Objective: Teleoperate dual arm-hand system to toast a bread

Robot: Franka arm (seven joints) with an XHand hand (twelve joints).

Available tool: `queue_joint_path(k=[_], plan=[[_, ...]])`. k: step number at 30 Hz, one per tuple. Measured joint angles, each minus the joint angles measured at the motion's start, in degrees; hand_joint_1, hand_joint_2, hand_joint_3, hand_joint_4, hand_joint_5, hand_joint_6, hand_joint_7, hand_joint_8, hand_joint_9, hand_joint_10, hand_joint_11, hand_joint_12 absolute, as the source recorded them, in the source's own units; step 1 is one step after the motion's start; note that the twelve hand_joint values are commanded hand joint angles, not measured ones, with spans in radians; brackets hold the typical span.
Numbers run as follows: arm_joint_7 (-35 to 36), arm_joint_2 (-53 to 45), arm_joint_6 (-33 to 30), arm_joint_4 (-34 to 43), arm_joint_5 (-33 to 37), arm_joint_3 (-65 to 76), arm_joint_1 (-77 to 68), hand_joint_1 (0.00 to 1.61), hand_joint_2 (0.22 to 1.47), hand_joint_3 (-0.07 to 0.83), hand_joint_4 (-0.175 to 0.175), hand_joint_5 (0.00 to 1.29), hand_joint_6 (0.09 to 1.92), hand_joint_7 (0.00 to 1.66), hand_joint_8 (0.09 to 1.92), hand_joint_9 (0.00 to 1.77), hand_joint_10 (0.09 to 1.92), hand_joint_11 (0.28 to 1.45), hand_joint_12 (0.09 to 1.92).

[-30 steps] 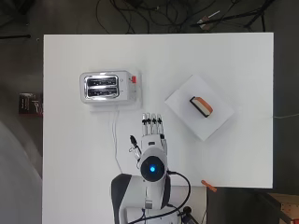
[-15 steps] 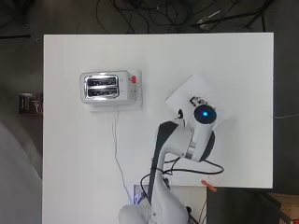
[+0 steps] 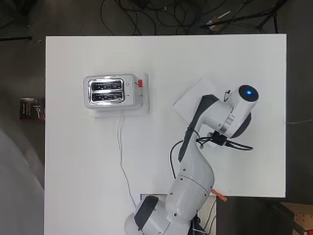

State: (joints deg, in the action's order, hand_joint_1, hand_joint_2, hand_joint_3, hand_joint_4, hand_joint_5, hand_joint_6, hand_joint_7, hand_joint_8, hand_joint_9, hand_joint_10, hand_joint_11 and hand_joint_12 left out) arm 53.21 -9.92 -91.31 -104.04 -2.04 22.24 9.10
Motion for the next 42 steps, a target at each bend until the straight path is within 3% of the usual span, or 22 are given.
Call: queue_joint_path(k=[7,13,14,15,16,17,18,19,20,22,24,30,33,35,36,38,39,40,41,42], plan=[[4.4,0.2,-3.0,-3.4,-1.8,-0.9,0.3,0.16,0.99,-0.005,0.101,0.43,0.09,0.38,0.09,0.4,0.09,0.43,0.09],[11.5,-0.8,-4.2,-5.0,-3.0,-1.0,0.8,0.2,1.0,0.002,0.001,0.37,0.09,0.4,0.09,0.43,0.09,0.42,0.09],[12.1,-1.0,-4.6,-5.3,-3.1,-1.0,0.9,0.27,1.05,0.007,-0.008,0.39,0.09,0.42,0.09,0.46,0.09,0.43,0.09],[12.4,-1.2,-4.9,-5.6,-3.1,-1.0,1.0,0.45,1.14,0.011,0.007,0.49,0.09,0.51,0.09,0.56,0.09,0.46,0.09],[12.6,-1.5,-5.0,-5.7,-3.0,-1.0,1.1,0.82,1.14,0.005,-0.057,0.6,0.44,0.71,0.32,0.78,0.34,0.61,0.09],[13.1,-1.7,-5.3,-5.8,-2.7,-1.0,1.2,1.02,1.14,0.0,-0.081,0.69,0.77,0.88,0.58,0.99,0.46,0.73,0.17],[13.6,-1.7,-6.0,-6.0,-2.4,-0.9,1.3,1.18,1.13,-0.001,-0.119,0.73,0.96,0.95,0.73,1.09,0.64,0.76,0.3],[13.8,-1.5,-6.9,-6.7,-2.1,-0.9,1.4,1.22,1.15,-0.001,-0.125,0.71,1.13,0.98,0.87,1.13,0.63,0.75,0.38],[13.7,-1.3,-7.7,-7.4,-1.9,-1.0,1.4,1.22,1.17,-0.001,-0.123,0.7,1.25,0.99,0.96,1.17,0.51,0.73,0.42],[13.4,-0.8,-8.2,-8.3,-1.6,-1.2,1.5,1.21,1.2,-0.001,-0.123,0.67,1.35,0.99,1.03,1.27,0.24,0.72,0.44],[13.8,0.7,-8.6,-9.2,-1.1,-1.6,1.5,1.21,1.19,-0.002,-0.137,0.67,1.37,1.01,1.01,1.33,0.12,0.72,0.42],[12.7,8.0,-9.5,-9.4,-1.7,-1.1,-1.8,1.23,1.18,0.001,-0.172,0.68,1.34,1.05,0.97,1.39,0.09,0.73,0.45],[13.0,9.2,-9.6,-8.9,-2.2,1.9,-6.6,1.2,1.22,0.003,-0.163,0.61,1.43,0.97,1.09,1.36,0.09,0.71,0.44],[14.5,10.8,-9.7,-8.4,-0.3,2.3,-8.5,0.95,1.32,-0.001,0.004,0.57,1.55,0.98,0.59,1.3,0.09,0.71,0.35],[15.2,11.6,-9.9,-8.2,0.7,1.3,-8.7,0.87,1.35,-0.001,0.055,0.55,1.6,1.02,0.38,1.29,0.09,0.73,0.29],[16.6,12.3,-9.7,-7.1,2.3,-2.3,-8.8,0.83,1.35,-0.001,0.103,0.58,1.57,1.13,0.18,1.33,0.09,0.77,0.27],[17.4,12.3,-9.5,-6.2,2.8,-4.6,-9.0,0.97,1.29,-0.002,0.006,0.61,1.48,1.1,0.48,1.35,0.09,0.77,0.28],[18.1,12.1,-9.6,-5.1,3.4,-7.1,-9.4,0.96,1.29,-0.001,0.019,0.63,1.47,1.08,0.52,1.36,0.09,0.77,0.29],[18.4,11.9,-9.6,-4.1,3.8,-9.7,-10.1,1.05,1.26,0.007,-0.049,0.63,1.43,1.05,0.73,1.37,0.09,0.76,0.29],[18.2,11.8,-9.6,-3.4,3.7,-12.0,-11.2,1.01,1.27,0.007,-0.01,0.64,1.44,1.05,0.66,1.37,0.09,0.76,0.29]])
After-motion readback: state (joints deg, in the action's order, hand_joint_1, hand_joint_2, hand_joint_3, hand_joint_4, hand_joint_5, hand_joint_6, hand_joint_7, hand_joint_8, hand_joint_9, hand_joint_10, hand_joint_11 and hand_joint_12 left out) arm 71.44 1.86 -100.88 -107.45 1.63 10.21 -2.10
